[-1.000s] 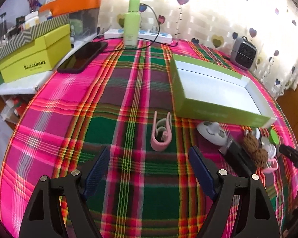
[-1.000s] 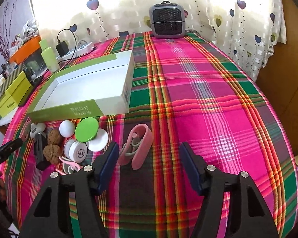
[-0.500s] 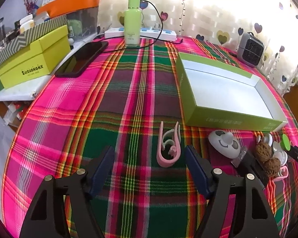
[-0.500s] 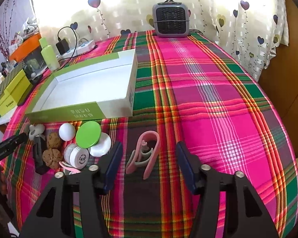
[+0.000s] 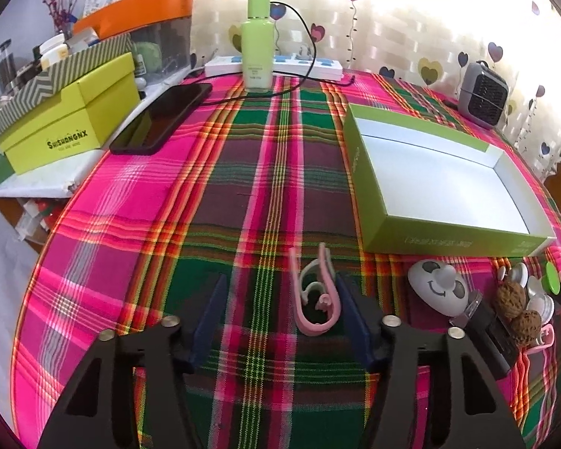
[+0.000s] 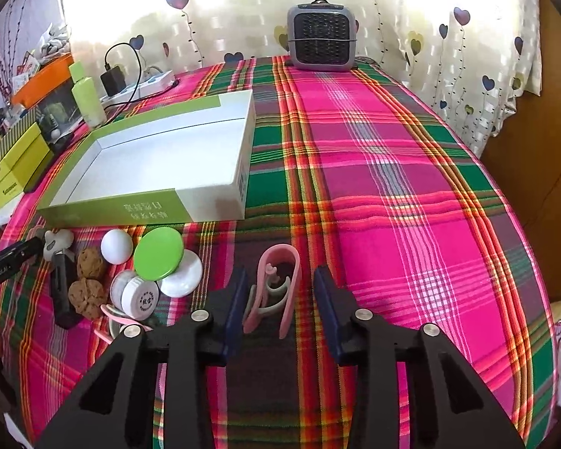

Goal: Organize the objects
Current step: 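Grasp a pink plastic clip with each tool, closing both grippers on them, then carry the pink clip in the left tool over the white box while the right tool carries its clip, then lower the left tool's clip into the box and open while the right tool releases its clip, then withdraw both open tools from the box back toward the remaining objects, then grasp the pink loop clip with the right tool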

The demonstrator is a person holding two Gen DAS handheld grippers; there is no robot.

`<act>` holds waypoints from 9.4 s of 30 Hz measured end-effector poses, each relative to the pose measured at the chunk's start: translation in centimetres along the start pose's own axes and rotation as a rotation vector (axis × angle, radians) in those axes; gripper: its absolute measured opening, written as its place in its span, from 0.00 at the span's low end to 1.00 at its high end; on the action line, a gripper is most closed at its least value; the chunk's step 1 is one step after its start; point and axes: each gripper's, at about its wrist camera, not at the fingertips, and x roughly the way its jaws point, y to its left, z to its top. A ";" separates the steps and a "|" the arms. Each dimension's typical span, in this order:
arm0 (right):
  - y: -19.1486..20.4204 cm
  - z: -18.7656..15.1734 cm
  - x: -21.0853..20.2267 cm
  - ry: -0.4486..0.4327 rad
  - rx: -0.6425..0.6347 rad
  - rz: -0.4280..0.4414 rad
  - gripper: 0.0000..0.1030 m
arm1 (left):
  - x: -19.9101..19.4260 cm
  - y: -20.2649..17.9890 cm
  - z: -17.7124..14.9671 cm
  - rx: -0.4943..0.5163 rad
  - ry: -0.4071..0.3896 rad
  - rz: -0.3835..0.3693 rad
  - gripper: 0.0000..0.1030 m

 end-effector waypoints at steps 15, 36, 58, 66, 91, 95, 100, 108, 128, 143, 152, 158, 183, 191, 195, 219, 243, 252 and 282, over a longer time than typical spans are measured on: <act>0.3 -0.4 -0.3 -0.003 -0.016 0.007 0.24 | -0.6 -0.1 -0.6 0.003 -0.001 -0.005 0.21; 2.7 -1.6 -2.9 -0.033 -0.066 0.102 0.24 | -4.4 -3.5 -2.2 0.065 -0.034 -0.114 0.21; 6.2 -0.3 -3.9 -0.066 -0.120 0.207 0.24 | -6.5 -7.3 -1.3 0.148 -0.081 -0.167 0.21; 6.6 1.3 -3.8 -0.084 -0.129 0.215 0.24 | -6.1 -8.1 0.6 0.157 -0.096 -0.177 0.21; 6.3 7.8 0.1 -0.065 -0.126 0.198 0.24 | -1.6 -10.1 6.5 0.164 -0.071 -0.194 0.21; 6.1 9.0 1.5 -0.042 -0.133 0.194 0.24 | -0.2 -10.6 7.8 0.161 -0.040 -0.211 0.21; 6.3 10.3 3.4 -0.017 -0.152 0.179 0.24 | 1.2 -11.5 8.9 0.180 -0.044 -0.183 0.21; 6.3 11.9 6.7 0.039 -0.171 0.161 0.24 | 4.4 -12.8 10.1 0.194 0.013 -0.190 0.21; 5.7 12.7 9.6 0.098 -0.169 0.172 0.24 | 7.2 -13.8 10.7 0.191 0.066 -0.171 0.21; 5.9 12.6 9.9 0.096 -0.178 0.163 0.24 | 7.7 -13.6 10.5 0.178 0.082 -0.158 0.32; 5.7 12.4 9.4 0.086 -0.165 0.179 0.39 | 7.2 -13.2 10.3 0.166 0.079 -0.159 0.44; 5.2 12.1 8.4 0.072 -0.143 0.190 0.42 | 5.6 -13.2 10.0 0.171 0.053 -0.171 0.50; 5.3 8.2 0.9 -0.031 -0.102 0.207 0.43 | -1.5 -11.7 5.5 0.150 -0.011 -0.172 0.51; 5.1 5.9 -1.1 -0.049 -0.082 0.226 0.43 | -3.6 -11.1 3.5 0.152 -0.032 -0.167 0.51; 4.6 4.8 -1.7 -0.048 -0.066 0.226 0.43 | -4.3 -10.8 2.4 0.153 -0.028 -0.175 0.51; 4.0 0.0 -3.3 -0.048 -0.064 0.223 0.43 | -5.9 -9.8 -2.2 0.175 -0.021 -0.162 0.51; 2.9 -2.4 -2.9 -0.018 -0.056 0.227 0.43 | -4.6 -9.3 -3.9 0.114 0.043 -0.266 0.54; 2.8 -2.9 -2.4 0.001 -0.055 0.256 0.43 | -3.9 -9.8 -3.2 0.092 0.055 -0.248 0.55; 7.2 -3.8 -1.8 0.024 -0.301 0.305 0.43 | -4.5 -7.8 -3.3 0.105 0.052 -0.170 0.59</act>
